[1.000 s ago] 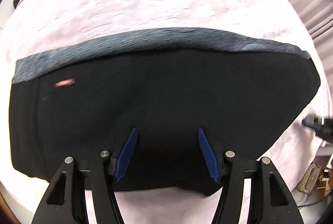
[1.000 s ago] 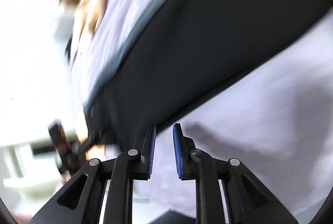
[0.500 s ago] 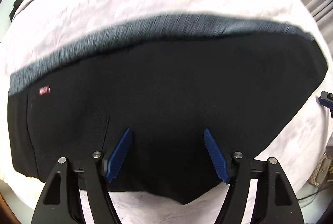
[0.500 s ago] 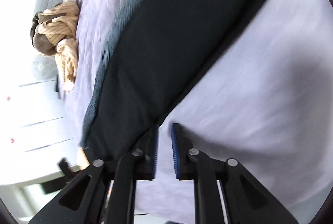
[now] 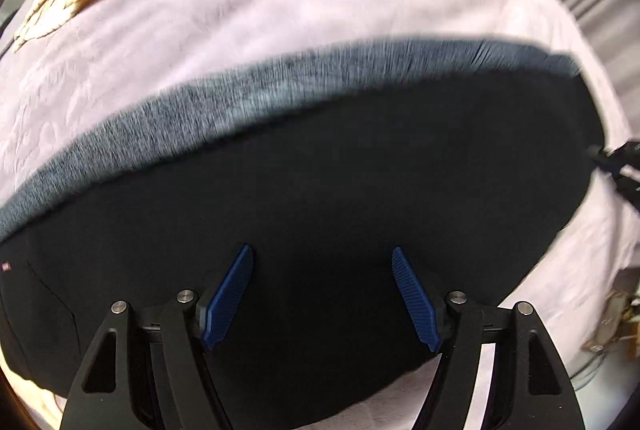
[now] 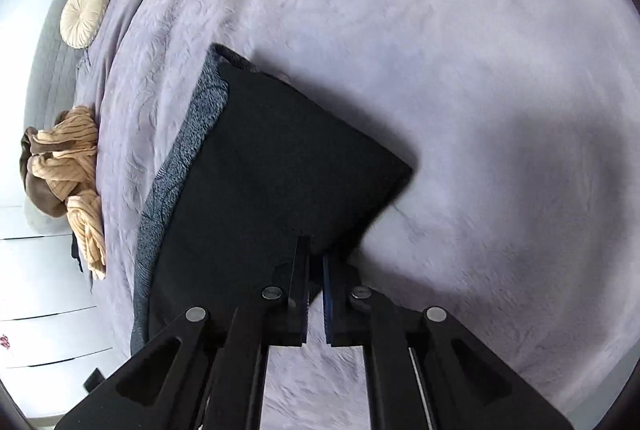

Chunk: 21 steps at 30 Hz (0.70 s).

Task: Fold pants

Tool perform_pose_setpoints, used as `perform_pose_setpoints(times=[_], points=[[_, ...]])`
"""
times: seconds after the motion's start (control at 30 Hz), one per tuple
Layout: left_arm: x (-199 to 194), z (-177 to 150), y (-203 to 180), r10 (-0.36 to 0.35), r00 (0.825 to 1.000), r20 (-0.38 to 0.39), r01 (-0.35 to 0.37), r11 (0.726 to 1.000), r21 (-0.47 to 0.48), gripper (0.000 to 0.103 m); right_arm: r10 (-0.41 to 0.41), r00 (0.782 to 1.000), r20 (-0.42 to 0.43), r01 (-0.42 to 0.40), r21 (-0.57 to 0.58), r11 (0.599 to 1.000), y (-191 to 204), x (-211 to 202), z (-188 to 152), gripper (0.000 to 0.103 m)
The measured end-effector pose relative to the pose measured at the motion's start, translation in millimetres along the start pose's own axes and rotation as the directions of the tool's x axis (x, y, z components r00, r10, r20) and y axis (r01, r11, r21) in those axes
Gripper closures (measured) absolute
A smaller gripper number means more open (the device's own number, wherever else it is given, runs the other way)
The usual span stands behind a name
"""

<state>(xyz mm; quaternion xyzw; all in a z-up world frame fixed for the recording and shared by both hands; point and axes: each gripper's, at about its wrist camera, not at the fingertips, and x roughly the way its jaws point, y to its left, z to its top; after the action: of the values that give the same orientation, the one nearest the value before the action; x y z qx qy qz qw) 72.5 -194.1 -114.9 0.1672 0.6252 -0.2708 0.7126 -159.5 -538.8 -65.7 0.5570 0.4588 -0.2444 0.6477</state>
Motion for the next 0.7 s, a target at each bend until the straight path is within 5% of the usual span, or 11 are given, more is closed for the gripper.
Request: perform_pose_setpoints(times=[0.1, 0.23, 0.27, 0.37, 0.4, 0.5, 0.57, 0.7], points=[[-8.1, -23.0, -31.0, 0.024, 1.000, -0.008, -0.024, 0.999, 0.045, 0.030, -0.015, 1.000, -0.006, 0.015, 0.002, 1.000, 3.2, -12.5, -0.4, 0.096], [-40.1, -3.6, -4.9, 0.027, 0.998, 0.060, -0.025, 0.999, -0.031, 0.030, -0.013, 0.999, 0.052, 0.021, -0.151, 0.988, 37.8, -41.7, -2.7, 0.091], [-46.4, 6.7, 4.6, 0.038, 0.996, 0.081, -0.033, 0.998, -0.056, 0.030, 0.003, 0.998, 0.058, 0.010, -0.221, 0.975, 56.6, -41.7, -1.6, 0.087], [-46.1, 32.5, 30.2, 0.075, 0.991, 0.109, -0.056, 0.983, -0.172, 0.030, 0.020, 1.000, 0.013, -0.014, -0.391, 0.920, 116.0, -11.7, 2.2, 0.052], [-40.3, 40.3, 40.4, 0.094, 0.991, 0.099, -0.072, 0.976, -0.205, 0.030, 0.023, 1.000, -0.016, -0.027, -0.419, 0.907, 132.0, 7.7, 2.1, 0.050], [-7.6, 61.9, 41.8, 0.178, 0.982, 0.068, -0.157, 0.958, -0.241, 0.030, -0.032, 0.994, -0.101, -0.017, -0.454, 0.891, 158.6, 68.7, -0.8, 0.050], [0.3, 63.4, 58.0, 0.220, 0.974, 0.059, -0.198, 0.945, -0.262, 0.030, -0.068, 0.996, -0.064, 0.030, -0.464, 0.885, 162.3, 84.1, 4.5, 0.054], [-5.9, 67.2, 110.8, 0.277, 0.961, 0.002, -0.257, 0.894, -0.368, 0.030, -0.080, 0.996, -0.041, 0.059, -0.379, 0.923, 139.0, 74.4, 32.3, 0.081]])
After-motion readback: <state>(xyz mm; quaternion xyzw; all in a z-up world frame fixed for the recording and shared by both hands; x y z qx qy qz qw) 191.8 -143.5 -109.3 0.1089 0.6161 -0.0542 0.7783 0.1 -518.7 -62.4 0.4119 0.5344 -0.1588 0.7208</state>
